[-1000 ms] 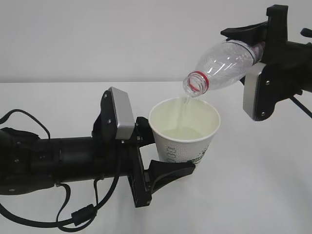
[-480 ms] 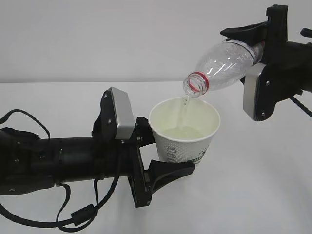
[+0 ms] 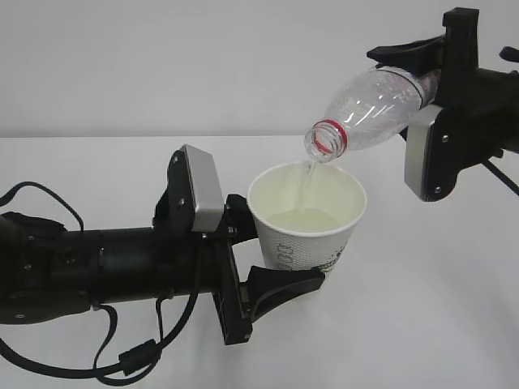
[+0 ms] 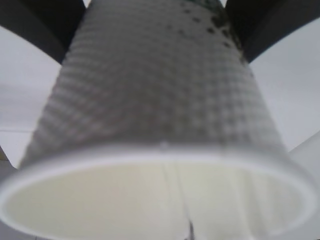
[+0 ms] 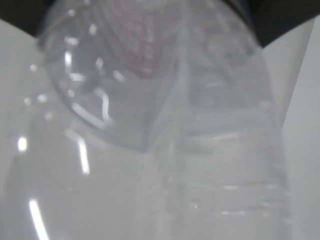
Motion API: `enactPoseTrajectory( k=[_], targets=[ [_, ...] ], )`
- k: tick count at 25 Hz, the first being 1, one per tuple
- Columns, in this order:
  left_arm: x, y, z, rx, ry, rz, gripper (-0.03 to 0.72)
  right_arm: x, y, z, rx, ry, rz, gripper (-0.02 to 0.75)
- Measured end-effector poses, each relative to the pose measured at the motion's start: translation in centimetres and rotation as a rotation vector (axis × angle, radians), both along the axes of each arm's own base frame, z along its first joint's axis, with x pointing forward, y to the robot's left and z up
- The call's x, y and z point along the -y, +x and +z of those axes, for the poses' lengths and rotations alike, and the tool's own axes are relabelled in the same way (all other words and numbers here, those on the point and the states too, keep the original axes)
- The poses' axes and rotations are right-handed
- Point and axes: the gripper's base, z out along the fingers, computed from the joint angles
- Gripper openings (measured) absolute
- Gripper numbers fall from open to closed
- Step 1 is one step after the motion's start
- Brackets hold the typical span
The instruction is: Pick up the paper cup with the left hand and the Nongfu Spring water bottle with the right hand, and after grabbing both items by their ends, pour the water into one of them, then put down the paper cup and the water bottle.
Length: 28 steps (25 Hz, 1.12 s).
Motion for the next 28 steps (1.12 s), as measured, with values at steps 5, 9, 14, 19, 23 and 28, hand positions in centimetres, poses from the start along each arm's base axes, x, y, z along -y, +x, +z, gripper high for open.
enactPoseTrajectory(
  k=[5, 9, 14, 19, 23, 28],
  targets=[
    [0.00, 0.00, 0.00, 0.000, 0.000, 0.000, 0.534, 0.00, 0.00, 0.00, 0.000, 0.000, 0.000, 0.459],
    [0.00, 0.00, 0.00, 0.000, 0.000, 0.000, 0.534, 0.00, 0.00, 0.00, 0.000, 0.000, 0.000, 0.458],
    [0.00, 0.00, 0.00, 0.000, 0.000, 0.000, 0.534, 0.00, 0.00, 0.00, 0.001, -0.001, 0.000, 0.459],
    [0.00, 0.00, 0.00, 0.000, 0.000, 0.000, 0.534, -0.01, 0.00, 0.02, 0.005, -0.004, 0.002, 0.459],
    [0.00, 0.00, 0.00, 0.000, 0.000, 0.000, 0.534, -0.01, 0.00, 0.02, 0.007, -0.007, 0.002, 0.458],
    [0.00, 0.00, -0.05, -0.001, 0.001, 0.000, 0.534, -0.01, 0.00, 0.02, 0.008, -0.008, 0.003, 0.459]
  ],
)
